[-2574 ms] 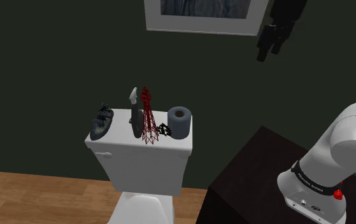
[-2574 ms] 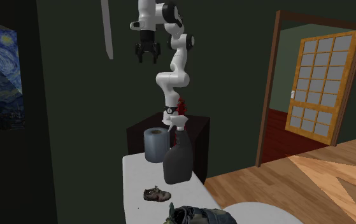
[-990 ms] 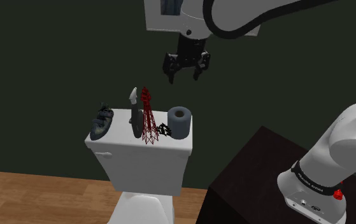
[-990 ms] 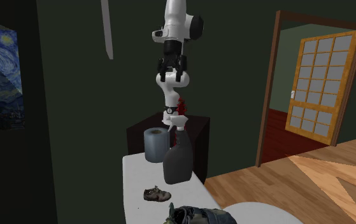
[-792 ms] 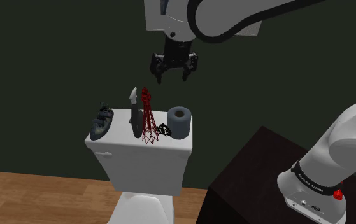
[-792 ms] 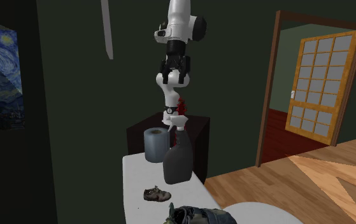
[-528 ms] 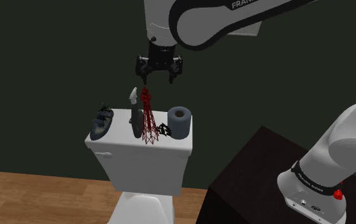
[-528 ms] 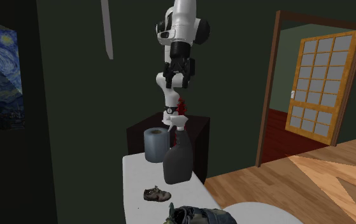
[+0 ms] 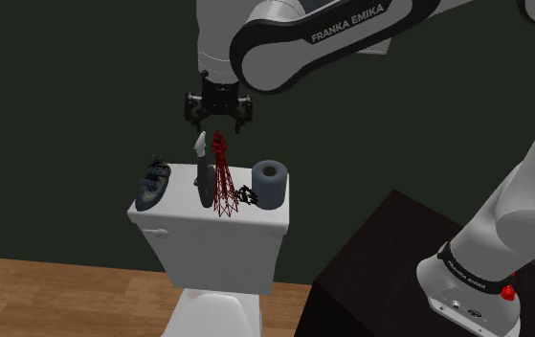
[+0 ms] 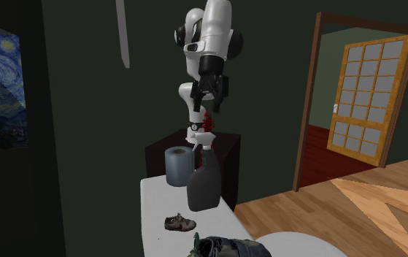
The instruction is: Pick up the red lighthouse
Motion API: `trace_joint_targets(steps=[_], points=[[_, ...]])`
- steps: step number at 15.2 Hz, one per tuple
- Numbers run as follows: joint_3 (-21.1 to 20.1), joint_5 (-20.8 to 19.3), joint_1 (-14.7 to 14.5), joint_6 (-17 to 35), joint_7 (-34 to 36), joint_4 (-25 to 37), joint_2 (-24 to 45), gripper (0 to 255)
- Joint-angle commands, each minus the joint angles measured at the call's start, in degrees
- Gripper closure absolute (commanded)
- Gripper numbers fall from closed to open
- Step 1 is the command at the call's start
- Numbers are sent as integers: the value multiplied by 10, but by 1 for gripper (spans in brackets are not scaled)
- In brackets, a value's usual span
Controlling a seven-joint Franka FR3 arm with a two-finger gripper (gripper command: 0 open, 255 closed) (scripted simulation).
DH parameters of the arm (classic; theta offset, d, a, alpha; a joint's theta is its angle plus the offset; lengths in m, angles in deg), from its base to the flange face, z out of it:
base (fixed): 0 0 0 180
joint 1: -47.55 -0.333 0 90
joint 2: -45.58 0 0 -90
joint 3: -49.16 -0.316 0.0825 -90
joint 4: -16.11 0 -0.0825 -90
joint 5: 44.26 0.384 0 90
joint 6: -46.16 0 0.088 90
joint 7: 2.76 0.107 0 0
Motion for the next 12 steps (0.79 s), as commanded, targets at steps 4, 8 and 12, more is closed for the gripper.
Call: trace_joint_targets(steps=[4, 8, 12], points=[[2, -12, -2, 23, 11, -15, 11, 0], [3, -12, -2, 24, 11, -15, 11, 255], [3, -12, -2, 23, 10, -14, 12, 255]])
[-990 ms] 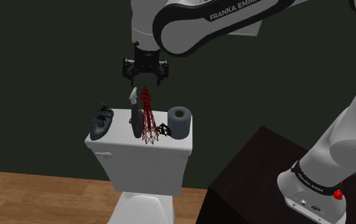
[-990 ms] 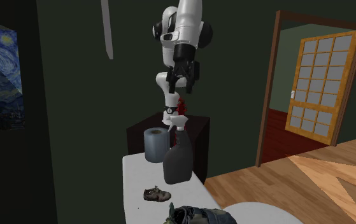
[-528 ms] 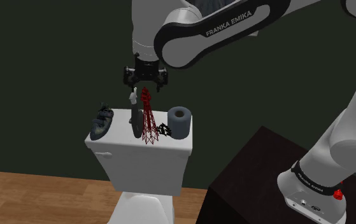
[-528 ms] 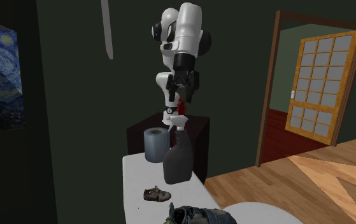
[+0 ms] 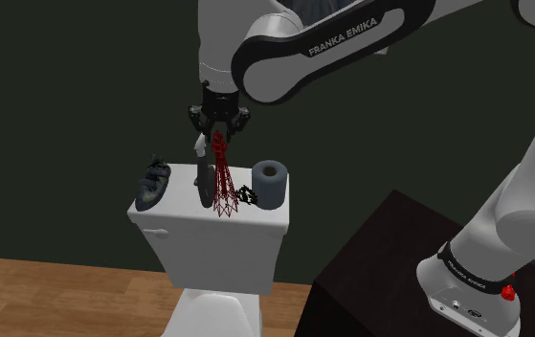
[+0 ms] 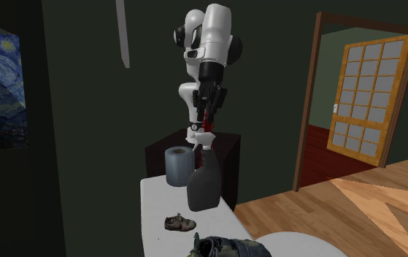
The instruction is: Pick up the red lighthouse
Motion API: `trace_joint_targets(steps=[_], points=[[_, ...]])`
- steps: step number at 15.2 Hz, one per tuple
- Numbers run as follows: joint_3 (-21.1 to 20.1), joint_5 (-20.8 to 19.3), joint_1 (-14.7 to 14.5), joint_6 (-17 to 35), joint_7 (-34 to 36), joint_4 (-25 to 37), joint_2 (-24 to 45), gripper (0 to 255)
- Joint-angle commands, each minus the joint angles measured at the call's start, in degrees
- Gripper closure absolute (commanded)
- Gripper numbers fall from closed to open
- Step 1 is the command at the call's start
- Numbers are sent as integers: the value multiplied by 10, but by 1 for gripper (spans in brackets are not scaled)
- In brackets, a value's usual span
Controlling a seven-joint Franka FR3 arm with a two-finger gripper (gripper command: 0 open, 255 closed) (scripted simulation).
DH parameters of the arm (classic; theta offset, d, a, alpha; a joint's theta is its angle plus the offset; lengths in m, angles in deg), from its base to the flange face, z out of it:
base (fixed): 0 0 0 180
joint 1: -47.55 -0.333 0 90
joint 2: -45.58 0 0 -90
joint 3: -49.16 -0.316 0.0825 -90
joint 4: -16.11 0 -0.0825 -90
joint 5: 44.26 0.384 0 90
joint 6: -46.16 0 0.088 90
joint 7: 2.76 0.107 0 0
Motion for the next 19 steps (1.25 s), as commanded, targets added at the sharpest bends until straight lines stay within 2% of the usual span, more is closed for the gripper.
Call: trace_joint_targets(steps=[1, 17, 19], points=[[0, 0, 0, 0, 0, 0, 0, 255], [-7, 34, 2, -103, -34, 82, -28, 255], [-7, 35, 2, -104, -35, 83, -28, 255]])
